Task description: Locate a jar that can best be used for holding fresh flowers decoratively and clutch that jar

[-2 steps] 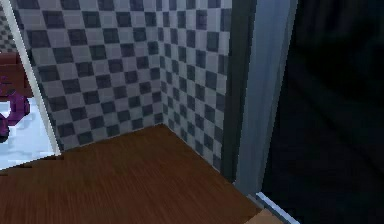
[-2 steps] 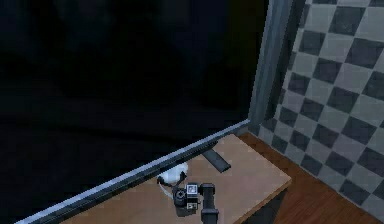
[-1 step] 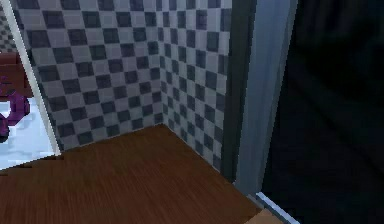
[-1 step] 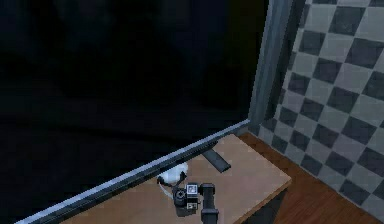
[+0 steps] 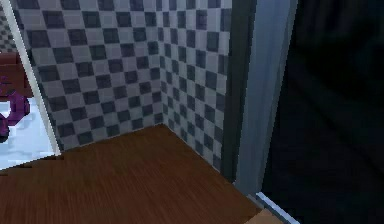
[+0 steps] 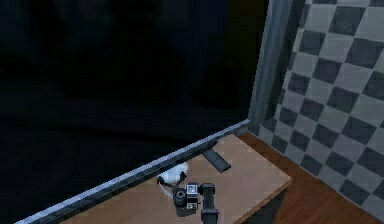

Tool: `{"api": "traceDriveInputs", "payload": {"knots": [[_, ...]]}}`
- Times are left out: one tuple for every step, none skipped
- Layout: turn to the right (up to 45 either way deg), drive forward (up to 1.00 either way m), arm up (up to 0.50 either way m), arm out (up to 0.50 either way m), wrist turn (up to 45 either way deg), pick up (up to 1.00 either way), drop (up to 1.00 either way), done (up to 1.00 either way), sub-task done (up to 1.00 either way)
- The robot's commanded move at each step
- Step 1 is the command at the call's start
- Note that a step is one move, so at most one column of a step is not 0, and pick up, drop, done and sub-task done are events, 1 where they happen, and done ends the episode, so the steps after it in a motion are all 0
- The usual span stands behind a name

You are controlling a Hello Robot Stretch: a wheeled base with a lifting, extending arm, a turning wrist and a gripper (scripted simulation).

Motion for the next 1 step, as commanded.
{"api": "traceDriveInputs", "payload": {"knots": [[0.0, 0.0, 0.0, 0.0, 0.0, 0.0, 0.0, 1.0, 0.0]]}}
